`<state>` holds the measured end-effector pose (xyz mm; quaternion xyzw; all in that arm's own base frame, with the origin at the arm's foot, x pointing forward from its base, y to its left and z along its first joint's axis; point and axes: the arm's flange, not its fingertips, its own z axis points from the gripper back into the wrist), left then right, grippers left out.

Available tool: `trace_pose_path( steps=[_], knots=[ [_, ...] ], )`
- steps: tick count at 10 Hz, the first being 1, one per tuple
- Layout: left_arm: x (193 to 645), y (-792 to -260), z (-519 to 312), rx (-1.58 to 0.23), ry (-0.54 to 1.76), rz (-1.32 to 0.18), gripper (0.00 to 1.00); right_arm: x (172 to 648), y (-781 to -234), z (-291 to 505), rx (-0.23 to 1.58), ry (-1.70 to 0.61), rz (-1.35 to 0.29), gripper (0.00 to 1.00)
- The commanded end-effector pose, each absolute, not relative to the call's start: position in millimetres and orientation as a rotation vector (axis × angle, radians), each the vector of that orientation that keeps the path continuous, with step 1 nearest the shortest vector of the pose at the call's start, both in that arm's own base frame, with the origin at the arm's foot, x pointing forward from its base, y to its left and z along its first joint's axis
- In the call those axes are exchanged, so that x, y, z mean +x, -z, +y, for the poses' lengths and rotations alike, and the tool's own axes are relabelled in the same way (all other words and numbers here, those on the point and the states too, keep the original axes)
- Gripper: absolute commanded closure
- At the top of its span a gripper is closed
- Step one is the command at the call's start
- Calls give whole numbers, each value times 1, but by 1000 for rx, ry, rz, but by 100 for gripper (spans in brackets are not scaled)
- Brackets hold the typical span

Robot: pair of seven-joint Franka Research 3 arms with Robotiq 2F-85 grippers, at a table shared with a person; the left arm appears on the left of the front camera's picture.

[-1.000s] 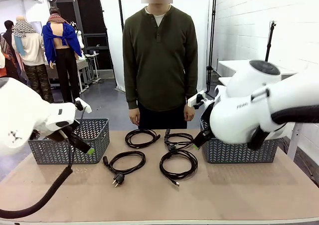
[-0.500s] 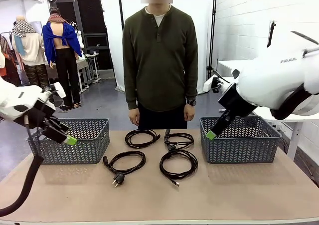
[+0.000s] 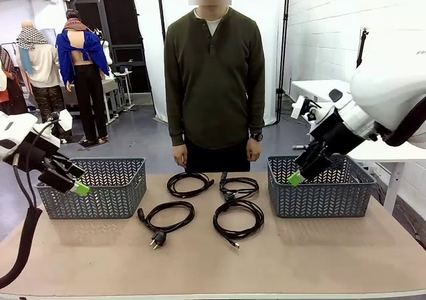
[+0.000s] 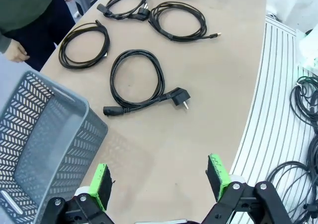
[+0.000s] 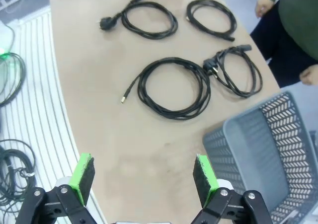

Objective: Organize the cables according to human instructions.
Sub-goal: Pick up a bundle of cables and place it in the basket indicated by the human.

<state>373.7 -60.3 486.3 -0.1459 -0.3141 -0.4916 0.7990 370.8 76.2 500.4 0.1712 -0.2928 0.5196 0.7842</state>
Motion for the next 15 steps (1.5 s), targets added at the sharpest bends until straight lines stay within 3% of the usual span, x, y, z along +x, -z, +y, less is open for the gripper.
trace_pose_path(
  steps=[1,15],
  knots=[
    [375,-480,-63,-338,1086,-701,0,375,-494,67,441,-1168,-663,0],
    [374,-486,-60,-313,1055,-674,0,370,-500,73,400,-1129,-637,0]
  ],
)
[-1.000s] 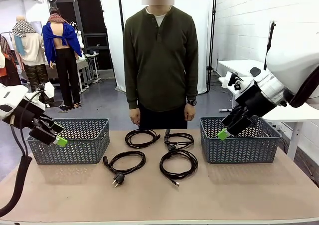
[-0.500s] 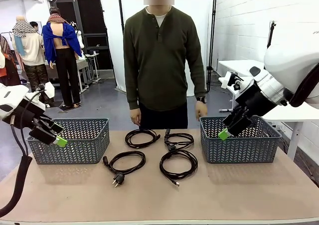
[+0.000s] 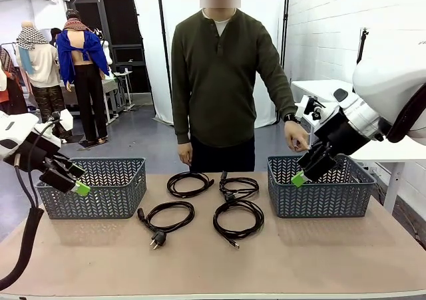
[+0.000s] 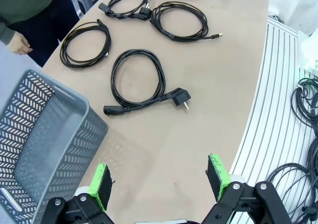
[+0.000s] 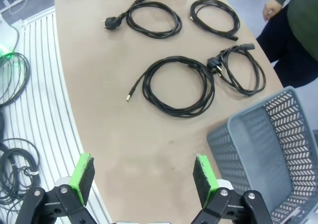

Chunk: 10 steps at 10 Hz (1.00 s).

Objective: Organize the cables according to human instructions.
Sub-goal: Pick up a bundle of cables and place it in the basket indicated by the human.

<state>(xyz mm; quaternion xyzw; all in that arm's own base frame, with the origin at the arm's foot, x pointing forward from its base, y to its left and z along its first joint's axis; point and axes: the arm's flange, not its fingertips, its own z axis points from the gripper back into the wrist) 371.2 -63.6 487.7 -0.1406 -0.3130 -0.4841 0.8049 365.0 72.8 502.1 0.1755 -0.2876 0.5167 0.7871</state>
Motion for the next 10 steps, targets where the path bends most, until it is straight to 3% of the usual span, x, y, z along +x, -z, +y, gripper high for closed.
trace_pose_path(
  steps=[1,10],
  knots=[
    [374,-486,-60,-313,1055,-674,0,370,-500,73,400,-1129,-637,0],
    [374,-486,-60,-313,1055,-674,0,370,-500,73,400,-1129,-637,0]
  ],
)
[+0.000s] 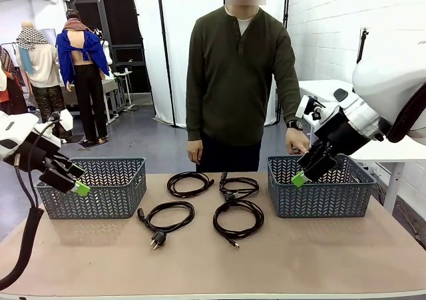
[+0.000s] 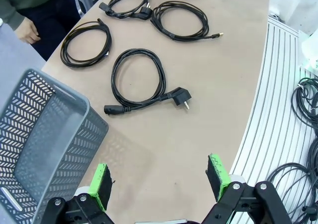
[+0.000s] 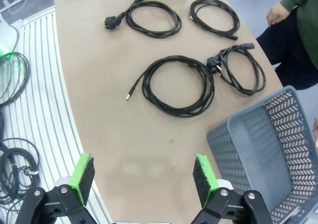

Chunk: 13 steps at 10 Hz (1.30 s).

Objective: Organize the cables according to human instructions.
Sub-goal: Pick up a bundle of cables and place it in the basket indicated by the human.

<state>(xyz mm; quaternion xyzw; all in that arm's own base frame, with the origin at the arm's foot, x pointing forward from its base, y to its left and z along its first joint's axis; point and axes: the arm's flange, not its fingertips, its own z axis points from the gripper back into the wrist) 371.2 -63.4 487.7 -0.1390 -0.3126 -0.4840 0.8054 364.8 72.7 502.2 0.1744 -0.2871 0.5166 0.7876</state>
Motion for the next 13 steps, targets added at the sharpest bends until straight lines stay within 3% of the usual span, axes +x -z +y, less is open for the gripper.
trace_pose_path(
  steps=[1,5,13],
  knots=[
    [374,-486,-60,-313,1055,-674,0,370,-500,73,400,-1129,-637,0],
    [374,-486,-60,-313,1055,-674,0,368,-504,81,370,-1074,-592,0],
    [374,-486,-60,-313,1055,-674,0,430,-494,217,183,-732,-382,0]
  ],
)
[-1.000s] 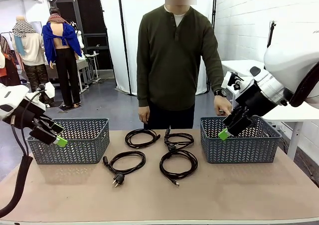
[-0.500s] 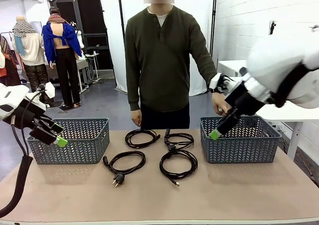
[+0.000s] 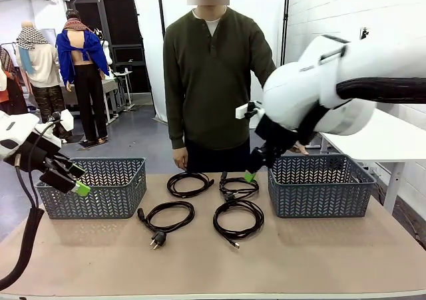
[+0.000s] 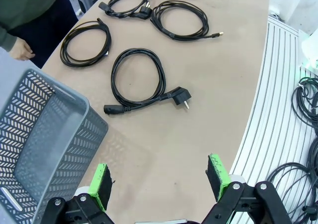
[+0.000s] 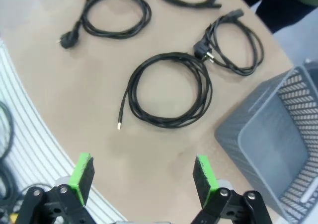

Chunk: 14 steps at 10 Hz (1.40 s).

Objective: Organize the cables according to human instructions.
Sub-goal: Pick up a bundle of cables and place it in the basket indicated by the human.

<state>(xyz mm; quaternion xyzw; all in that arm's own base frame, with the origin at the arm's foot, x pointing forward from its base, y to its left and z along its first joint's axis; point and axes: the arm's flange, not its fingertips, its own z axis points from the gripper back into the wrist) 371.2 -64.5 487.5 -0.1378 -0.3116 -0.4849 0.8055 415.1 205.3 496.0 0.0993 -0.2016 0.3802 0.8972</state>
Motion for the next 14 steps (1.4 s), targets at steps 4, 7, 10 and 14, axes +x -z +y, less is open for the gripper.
trace_pose_path(
  steps=[4,7,10,14],
  knots=[
    [374,-486,-60,-313,1055,-674,0,454,-467,251,249,-671,-245,0],
    [374,-486,-60,-313,1055,-674,0,443,-469,238,215,-705,-324,0],
    [374,-486,-60,-313,1055,-674,0,443,-469,238,215,-705,-324,0],
    [374,-486,-60,-313,1055,-674,0,461,-467,258,236,-562,-269,0]
  ],
)
